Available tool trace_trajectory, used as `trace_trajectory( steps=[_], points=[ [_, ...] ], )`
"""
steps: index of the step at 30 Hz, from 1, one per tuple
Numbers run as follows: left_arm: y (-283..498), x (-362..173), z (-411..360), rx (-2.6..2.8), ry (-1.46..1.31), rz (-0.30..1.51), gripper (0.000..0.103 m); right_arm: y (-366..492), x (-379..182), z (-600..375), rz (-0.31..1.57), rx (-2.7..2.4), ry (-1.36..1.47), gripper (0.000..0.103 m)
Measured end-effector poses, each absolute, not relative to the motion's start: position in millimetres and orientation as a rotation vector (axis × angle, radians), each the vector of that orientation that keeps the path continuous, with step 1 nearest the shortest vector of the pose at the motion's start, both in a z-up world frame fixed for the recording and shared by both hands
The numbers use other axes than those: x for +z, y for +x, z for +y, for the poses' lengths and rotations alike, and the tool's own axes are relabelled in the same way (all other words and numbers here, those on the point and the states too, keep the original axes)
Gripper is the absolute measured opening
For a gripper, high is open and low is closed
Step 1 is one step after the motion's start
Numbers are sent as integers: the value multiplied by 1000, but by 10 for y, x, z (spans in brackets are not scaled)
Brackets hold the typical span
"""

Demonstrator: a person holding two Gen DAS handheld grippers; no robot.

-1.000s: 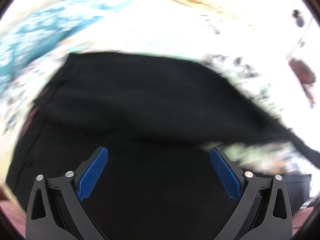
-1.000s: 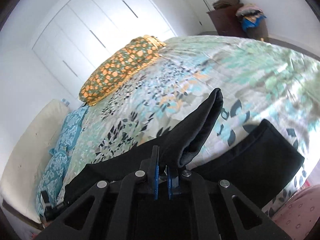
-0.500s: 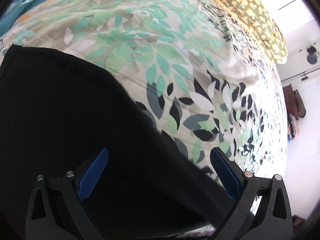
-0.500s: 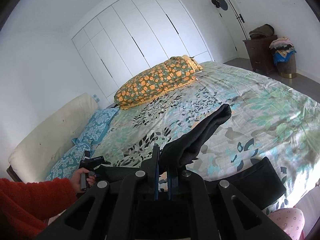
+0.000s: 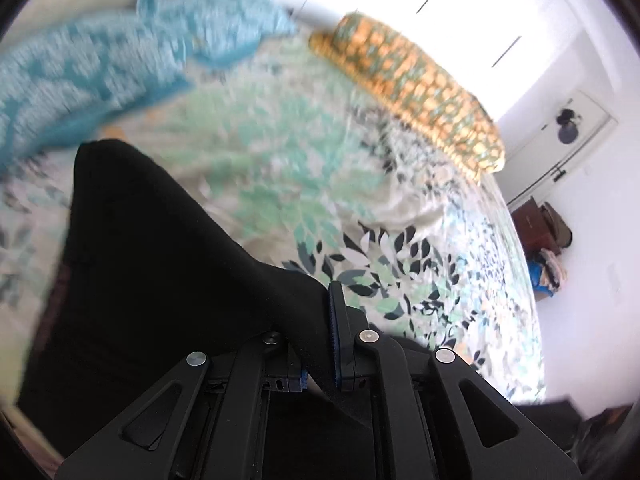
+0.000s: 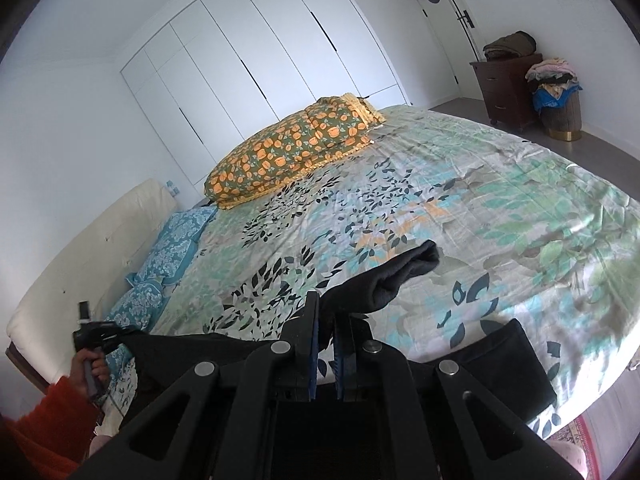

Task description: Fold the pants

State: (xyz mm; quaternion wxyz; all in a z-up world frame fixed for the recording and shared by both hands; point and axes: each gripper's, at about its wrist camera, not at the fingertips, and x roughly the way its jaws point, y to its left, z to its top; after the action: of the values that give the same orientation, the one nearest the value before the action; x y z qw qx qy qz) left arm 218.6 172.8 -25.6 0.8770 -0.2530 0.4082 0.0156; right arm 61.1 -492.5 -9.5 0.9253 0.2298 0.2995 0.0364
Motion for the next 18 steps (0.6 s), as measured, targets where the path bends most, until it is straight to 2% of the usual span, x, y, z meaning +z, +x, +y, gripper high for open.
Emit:
trace_trajectory(
  steps=[3, 8, 10, 18],
  points=[
    [1513, -344, 1687, 86, -481, 856, 10, 803, -357, -5024, 753, 53, 453, 6],
    [896, -1517, 1338, 128, -463, 1140, 10, 871, -1095, -5163, 1070, -39, 379, 6],
    [876, -1717, 1262, 120, -495, 1214, 9, 838, -1304, -5208, 1163, -82, 327, 6],
    [915, -1675, 1194, 98, -495, 1262, 9, 748, -1469, -5466, 1228, -145, 423, 6]
  ],
)
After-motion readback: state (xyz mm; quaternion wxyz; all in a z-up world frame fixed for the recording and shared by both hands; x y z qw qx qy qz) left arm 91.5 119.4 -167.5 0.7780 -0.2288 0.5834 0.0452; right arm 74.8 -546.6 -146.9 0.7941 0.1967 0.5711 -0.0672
